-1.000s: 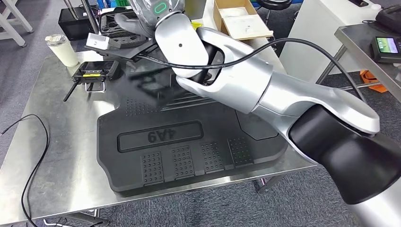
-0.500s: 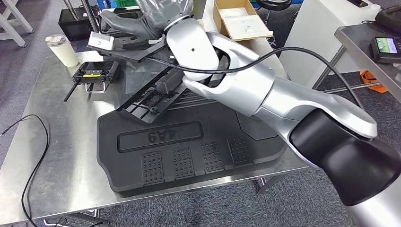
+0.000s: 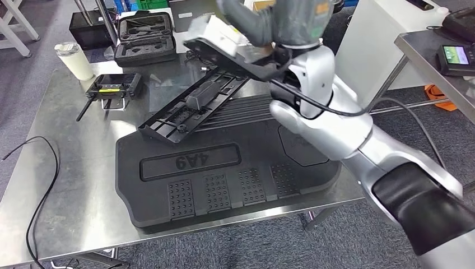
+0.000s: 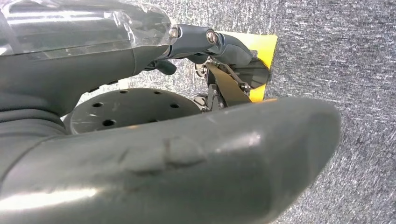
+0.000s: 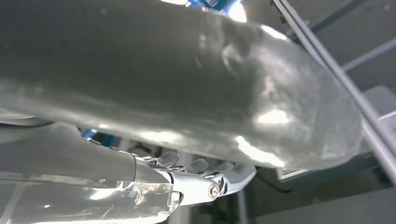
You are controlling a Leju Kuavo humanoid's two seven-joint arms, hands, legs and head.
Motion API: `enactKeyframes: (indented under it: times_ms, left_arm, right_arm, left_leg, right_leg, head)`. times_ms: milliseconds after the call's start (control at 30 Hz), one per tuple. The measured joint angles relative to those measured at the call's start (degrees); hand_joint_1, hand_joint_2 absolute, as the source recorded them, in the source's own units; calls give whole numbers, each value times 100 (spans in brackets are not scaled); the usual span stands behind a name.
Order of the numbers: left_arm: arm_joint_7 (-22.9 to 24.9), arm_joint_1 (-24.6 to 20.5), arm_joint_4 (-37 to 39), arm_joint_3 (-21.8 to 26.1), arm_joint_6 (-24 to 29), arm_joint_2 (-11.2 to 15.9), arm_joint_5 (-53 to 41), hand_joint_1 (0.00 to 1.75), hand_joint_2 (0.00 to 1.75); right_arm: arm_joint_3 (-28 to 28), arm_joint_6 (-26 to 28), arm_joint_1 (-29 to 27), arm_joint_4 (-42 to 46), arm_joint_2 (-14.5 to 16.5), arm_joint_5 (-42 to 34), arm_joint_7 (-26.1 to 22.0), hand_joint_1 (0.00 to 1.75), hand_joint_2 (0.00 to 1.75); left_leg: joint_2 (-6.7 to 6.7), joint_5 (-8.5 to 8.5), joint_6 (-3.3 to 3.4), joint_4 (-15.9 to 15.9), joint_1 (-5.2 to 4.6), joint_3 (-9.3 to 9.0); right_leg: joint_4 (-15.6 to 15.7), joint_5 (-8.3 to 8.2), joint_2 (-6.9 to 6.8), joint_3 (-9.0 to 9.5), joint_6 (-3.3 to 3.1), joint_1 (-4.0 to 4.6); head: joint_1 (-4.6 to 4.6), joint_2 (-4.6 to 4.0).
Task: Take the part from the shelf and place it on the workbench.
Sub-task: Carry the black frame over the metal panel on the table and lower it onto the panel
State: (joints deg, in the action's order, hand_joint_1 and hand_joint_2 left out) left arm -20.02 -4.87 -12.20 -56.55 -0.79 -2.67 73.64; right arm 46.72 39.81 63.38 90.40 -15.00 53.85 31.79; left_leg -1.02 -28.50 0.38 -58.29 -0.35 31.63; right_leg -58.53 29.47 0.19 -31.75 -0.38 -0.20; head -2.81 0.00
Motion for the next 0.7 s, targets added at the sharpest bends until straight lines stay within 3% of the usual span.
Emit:
enactKeyframes:
  times_ms: [200,333,500,700]
  left_arm:
    - [-41,23,2,53,44,0,110,0,0]
    - [-74,30,3,105,62,0,210,0,0]
    - [-79,33,14,184,78,-2,259,0,0]
    - [-88,32,29,244,81,-4,322,0,0]
  right_arm:
    - [-1303,21,-1305,1189,-181,-596,-815,0,0]
    - [-2385,25,-2486,1886,-133,-1558,-1726,0,175]
    - [-3753,26,-3728,2508,80,-2721,-2701,0,175]
    - [-5303,24,-5161,2811,641,-4254,-3979,0,175]
  left_leg:
    - [9,-7,1,3,2,-21]
    - [0,-11,3,10,6,-32]
    - [0,-14,1,18,7,-36]
    - [-1,-15,1,28,7,-36]
  right_leg:
    - [5,1,5,18,0,2]
    - [15,3,-5,37,1,5]
    - [24,4,-7,41,2,7]
    - [31,7,-9,39,3,6]
  head:
    - [1,0]
    - [5,0]
    - [2,0]
    - [2,0]
